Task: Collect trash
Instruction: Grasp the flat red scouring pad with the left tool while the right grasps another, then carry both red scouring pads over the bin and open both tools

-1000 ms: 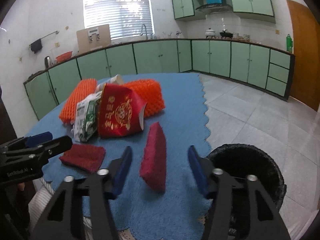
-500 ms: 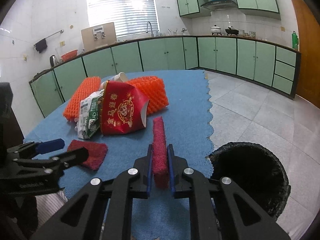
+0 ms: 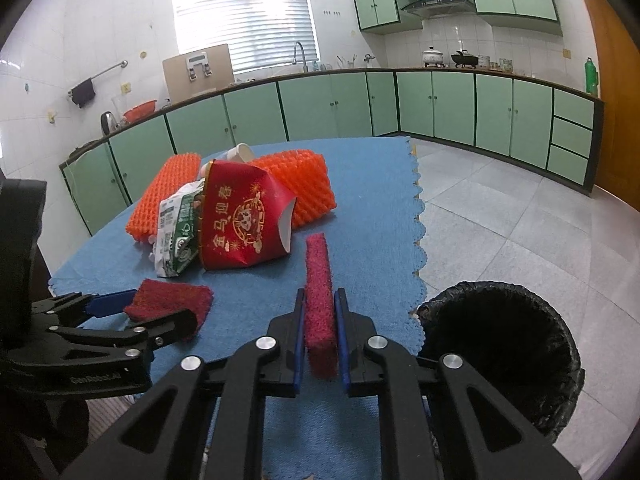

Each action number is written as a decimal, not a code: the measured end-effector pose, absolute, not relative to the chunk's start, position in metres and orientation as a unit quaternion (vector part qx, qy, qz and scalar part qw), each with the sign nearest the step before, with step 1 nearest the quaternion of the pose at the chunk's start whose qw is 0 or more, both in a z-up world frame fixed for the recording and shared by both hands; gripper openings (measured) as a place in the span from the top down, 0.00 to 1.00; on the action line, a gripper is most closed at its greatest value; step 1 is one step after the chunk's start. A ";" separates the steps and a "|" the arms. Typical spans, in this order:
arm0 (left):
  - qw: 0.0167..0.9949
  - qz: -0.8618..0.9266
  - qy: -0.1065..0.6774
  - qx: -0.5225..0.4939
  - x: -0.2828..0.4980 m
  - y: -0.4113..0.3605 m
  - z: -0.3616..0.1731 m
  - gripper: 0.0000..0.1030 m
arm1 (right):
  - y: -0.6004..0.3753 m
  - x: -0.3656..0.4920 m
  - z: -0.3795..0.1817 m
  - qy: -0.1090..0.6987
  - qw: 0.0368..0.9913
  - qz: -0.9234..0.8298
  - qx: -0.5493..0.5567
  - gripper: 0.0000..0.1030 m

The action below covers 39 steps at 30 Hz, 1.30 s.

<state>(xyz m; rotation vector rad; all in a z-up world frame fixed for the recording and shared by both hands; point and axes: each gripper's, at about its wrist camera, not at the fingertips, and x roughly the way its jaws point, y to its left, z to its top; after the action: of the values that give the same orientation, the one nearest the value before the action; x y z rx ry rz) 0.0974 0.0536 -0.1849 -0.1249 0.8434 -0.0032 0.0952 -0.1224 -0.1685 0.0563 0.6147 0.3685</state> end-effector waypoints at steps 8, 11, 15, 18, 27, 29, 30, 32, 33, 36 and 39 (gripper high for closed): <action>0.914 -0.001 0.400 -0.073 0.094 0.058 -0.180 0.20 | -0.121 0.095 -0.166 0.302 0.936 0.180 0.023 0.87; 0.918 -0.001 0.389 -0.074 0.087 0.060 -0.173 0.20 | -0.121 0.093 -0.160 0.296 0.938 0.179 0.015 0.87; 0.927 -0.003 0.369 -0.063 0.080 0.059 -0.157 0.20 | -0.121 0.089 -0.153 0.288 0.941 0.179 0.013 0.87; 0.932 -0.009 0.358 -0.062 0.077 0.056 -0.147 0.20 | -0.125 0.089 -0.146 0.284 0.942 0.178 0.017 0.87; 0.941 -0.031 0.333 -0.053 0.080 0.039 -0.120 0.20 | -0.145 0.088 -0.128 0.272 0.947 0.165 0.033 0.88; 0.942 -0.038 0.330 -0.054 0.083 0.034 -0.116 0.20 | -0.151 0.088 -0.124 0.268 0.949 0.161 0.036 0.88; 0.942 -0.041 0.329 -0.054 0.084 0.032 -0.114 0.20 | -0.155 0.088 -0.121 0.265 0.950 0.158 0.039 0.88; 0.943 -0.049 0.326 -0.054 0.088 0.025 -0.111 0.20 | -0.161 0.087 -0.117 0.261 0.952 0.152 0.042 0.88; 0.943 -0.053 0.324 -0.052 0.089 0.023 -0.109 0.20 | -0.164 0.087 -0.115 0.258 0.954 0.148 0.044 0.88; 0.945 -0.064 0.317 -0.046 0.094 0.011 -0.104 0.20 | -0.179 0.088 -0.108 0.251 0.957 0.135 0.049 0.88; 0.946 -0.080 0.312 -0.045 0.103 -0.002 -0.099 0.20 | -0.195 0.089 -0.103 0.245 0.961 0.117 0.052 0.88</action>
<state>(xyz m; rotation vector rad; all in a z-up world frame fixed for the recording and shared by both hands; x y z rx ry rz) 0.1029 -0.0024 -0.0989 -0.0914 0.6356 -0.1633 0.0886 -0.1947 -0.1028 0.1056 0.4965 0.2361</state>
